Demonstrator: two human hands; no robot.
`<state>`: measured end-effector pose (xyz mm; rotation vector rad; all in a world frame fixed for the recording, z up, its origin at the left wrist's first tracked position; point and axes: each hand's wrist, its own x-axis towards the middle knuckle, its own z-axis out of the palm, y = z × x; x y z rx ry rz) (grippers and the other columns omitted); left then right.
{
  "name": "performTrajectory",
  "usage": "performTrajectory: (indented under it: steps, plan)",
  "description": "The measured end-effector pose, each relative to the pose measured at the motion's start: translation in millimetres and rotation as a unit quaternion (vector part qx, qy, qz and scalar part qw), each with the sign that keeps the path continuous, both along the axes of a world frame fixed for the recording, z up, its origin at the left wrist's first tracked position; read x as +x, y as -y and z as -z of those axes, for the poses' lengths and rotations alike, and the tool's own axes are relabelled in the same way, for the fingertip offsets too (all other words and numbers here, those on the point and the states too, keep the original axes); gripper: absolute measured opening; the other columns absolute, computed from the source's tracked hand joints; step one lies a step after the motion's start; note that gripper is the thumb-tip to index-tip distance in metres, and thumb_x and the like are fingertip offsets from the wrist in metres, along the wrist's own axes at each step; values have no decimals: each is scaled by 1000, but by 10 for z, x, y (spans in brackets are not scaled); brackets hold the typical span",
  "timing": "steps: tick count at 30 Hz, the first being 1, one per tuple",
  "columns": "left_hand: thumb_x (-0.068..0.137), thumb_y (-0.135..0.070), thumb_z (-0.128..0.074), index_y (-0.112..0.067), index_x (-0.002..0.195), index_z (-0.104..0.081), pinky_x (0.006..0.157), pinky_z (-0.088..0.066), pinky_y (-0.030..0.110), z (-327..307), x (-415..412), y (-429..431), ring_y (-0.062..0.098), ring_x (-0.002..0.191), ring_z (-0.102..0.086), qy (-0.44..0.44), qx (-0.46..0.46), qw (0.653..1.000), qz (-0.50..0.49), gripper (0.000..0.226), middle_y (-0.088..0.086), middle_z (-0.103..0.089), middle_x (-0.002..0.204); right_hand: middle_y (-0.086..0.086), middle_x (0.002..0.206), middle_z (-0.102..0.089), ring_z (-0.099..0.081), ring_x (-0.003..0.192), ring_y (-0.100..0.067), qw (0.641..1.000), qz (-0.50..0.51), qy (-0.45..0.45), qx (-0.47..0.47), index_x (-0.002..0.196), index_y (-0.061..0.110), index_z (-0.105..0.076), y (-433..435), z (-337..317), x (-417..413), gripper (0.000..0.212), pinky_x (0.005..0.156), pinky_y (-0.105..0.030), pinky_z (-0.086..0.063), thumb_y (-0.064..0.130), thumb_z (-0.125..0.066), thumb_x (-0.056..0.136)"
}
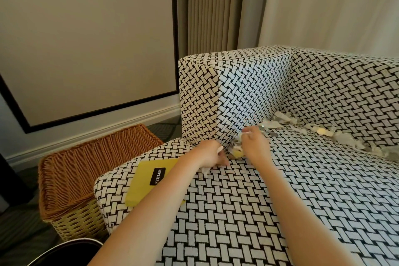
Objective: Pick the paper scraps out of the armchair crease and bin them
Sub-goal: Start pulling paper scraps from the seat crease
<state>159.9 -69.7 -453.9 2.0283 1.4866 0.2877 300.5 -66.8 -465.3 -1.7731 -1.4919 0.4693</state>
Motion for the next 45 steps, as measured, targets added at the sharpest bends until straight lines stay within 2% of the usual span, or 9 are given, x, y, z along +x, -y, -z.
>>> performTrajectory:
  steps: [2, 4, 10, 16, 25, 29, 33, 36, 45]
  plan:
    - [82, -29, -67, -16, 83, -52, 63, -40, 25, 35, -20, 2, 16, 73, -51, 40, 18, 999, -27, 19, -3, -53, 76, -14, 130, -44, -40, 118, -27, 985, 12, 172, -21, 129, 10, -47, -33, 144, -3, 39, 101, -39, -33, 24, -40, 94]
    - [82, -27, -68, -15, 84, -53, 61, -39, 24, 66, -23, 8, 17, 76, -51, 42, 46, 997, -41, 19, -2, -54, 78, -13, 145, -26, -19, 134, -32, 982, -3, 183, -53, 135, 13, -40, -50, 193, -16, 49, 111, -43, -17, 35, -41, 91]
    - [91, -19, -54, -6, 106, -59, 76, -43, 30, 120, 55, -17, 25, 92, -57, -23, 68, 996, -62, 20, 10, -61, 105, -14, 146, -28, -23, 136, -31, 982, -69, 158, -76, 141, 4, -19, -13, 183, -78, 89, 112, -39, -18, 54, -58, 78]
    - [92, -14, -48, -5, 109, -56, 72, -40, 27, 123, 77, -49, 22, 85, -52, -45, 62, 993, -92, 21, 10, -59, 98, -19, 146, -24, -21, 136, -35, 979, -4, 190, -77, 138, -2, -20, -92, 221, -189, 100, 112, -41, -16, 57, -65, 71]
    - [92, -19, -50, 1, 114, -59, 73, -46, 30, 139, 10, -68, 27, 93, -61, 31, 8, 990, -140, 31, 16, -64, 103, -18, 129, -40, -36, 120, -31, 957, 58, 280, -51, 117, 1, -49, -144, 227, -322, 33, 102, -38, -31, 19, -52, 89]
    - [92, -19, -50, -4, 112, -60, 81, -50, 32, 157, 3, -57, 24, 92, -60, 59, 7, 987, -149, 27, 15, -64, 107, -16, 128, -47, -39, 121, -32, 956, 39, 288, -48, 120, 3, -50, -182, 223, -245, 30, 102, -40, -33, 17, -47, 94]
    - [92, -18, -52, -11, 106, -64, 77, -48, 29, 152, -14, -59, 22, 92, -60, 124, -20, 976, -175, 20, 8, -62, 100, -11, 99, -60, -55, 93, -23, 985, 26, 169, -24, 105, 3, -60, -219, 224, -101, 30, 82, -36, -47, 25, -41, 96]
    - [92, -21, -50, -9, 93, -60, 66, -43, 25, 140, -7, -29, 17, 76, -54, 187, -45, 960, -205, 15, 5, -57, 82, -3, 75, -54, -49, 65, -14, 999, 5, -32, 13, 93, 5, -54, -122, 158, -42, 25, 53, -23, -36, 27, -42, 97]
    - [93, -15, -45, -4, 89, -55, 30, -28, 19, 95, 138, 133, 12, 30, -36, 430, -158, 835, -306, 14, 5, -51, 57, 1, 60, -45, -37, 48, -10, 914, -21, -405, 15, 70, 13, -48, 221, -23, -189, 21, 46, -20, -32, 14, -50, 90]
